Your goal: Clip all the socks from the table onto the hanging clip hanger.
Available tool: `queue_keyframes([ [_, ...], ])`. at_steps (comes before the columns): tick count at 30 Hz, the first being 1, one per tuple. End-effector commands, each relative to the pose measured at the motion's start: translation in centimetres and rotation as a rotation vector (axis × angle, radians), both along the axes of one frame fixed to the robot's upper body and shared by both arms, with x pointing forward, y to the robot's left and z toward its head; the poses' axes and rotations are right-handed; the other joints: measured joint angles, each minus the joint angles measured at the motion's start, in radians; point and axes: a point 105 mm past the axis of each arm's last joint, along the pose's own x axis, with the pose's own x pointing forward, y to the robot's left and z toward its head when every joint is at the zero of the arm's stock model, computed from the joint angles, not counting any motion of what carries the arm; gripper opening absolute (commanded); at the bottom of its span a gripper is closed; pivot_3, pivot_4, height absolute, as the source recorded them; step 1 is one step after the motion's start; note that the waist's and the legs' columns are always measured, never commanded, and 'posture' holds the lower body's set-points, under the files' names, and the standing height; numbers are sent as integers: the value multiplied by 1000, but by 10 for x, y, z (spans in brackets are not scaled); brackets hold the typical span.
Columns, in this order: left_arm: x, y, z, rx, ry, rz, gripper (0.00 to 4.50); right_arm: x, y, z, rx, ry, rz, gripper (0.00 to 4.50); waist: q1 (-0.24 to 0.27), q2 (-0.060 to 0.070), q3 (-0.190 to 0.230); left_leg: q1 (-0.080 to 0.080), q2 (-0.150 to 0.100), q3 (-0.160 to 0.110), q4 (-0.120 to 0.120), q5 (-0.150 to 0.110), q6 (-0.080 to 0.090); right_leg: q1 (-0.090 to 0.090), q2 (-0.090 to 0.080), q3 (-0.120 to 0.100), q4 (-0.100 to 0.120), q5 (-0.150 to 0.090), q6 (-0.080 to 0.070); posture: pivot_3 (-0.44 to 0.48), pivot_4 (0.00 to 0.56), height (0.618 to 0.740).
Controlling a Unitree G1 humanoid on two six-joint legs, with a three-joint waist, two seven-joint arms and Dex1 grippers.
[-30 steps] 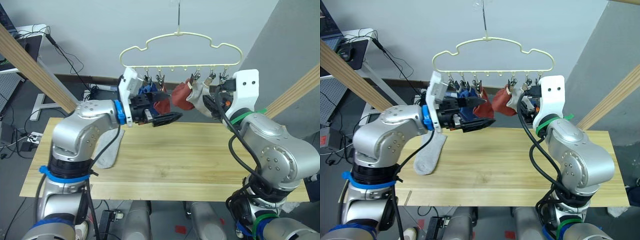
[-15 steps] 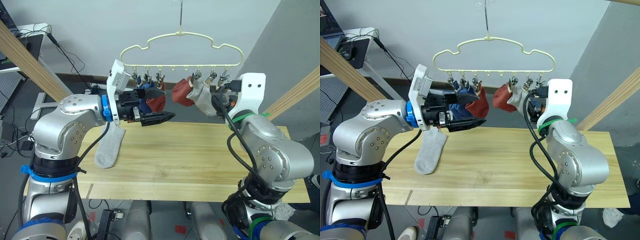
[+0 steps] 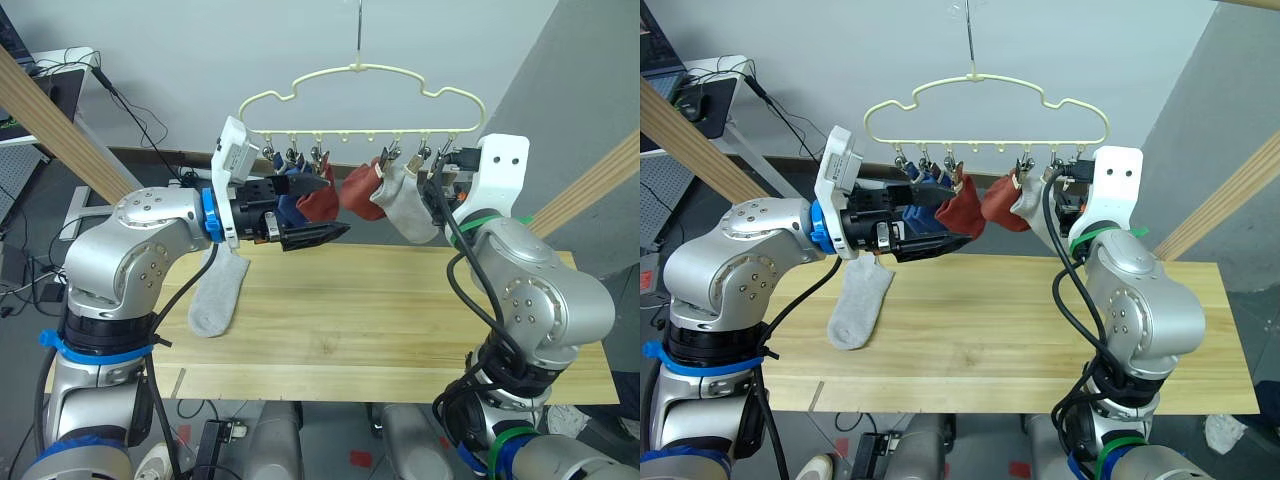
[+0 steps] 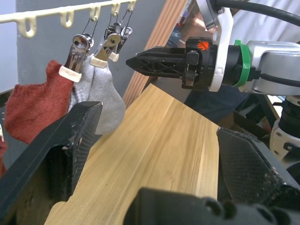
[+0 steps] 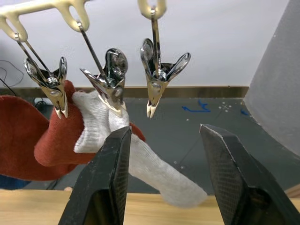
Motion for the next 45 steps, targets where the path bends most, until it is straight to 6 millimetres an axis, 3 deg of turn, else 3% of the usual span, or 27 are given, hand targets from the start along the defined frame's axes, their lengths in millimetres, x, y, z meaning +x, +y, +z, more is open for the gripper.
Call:
queue_keyframes([
  [1,-8,-2,12,-9,-59,-18,4500,-1,-1,15,13,-72,-10,2401,1,0,0,0,0,0,0,0,0,0,0,0,0,0,0,-50,313,740],
  [29,-7,6,9,-23,-52,65,4500,31,-9,36,-15,-136,-48,2401,9,0,0,0,0,0,0,0,0,0,0,0,1,0,0,-3,301,740],
  [45,-4,7,7,-28,-45,88,4500,38,-11,43,-1,-147,-73,2401,10,0,0,0,0,0,1,0,0,0,0,-1,3,0,-1,0,309,740],
])
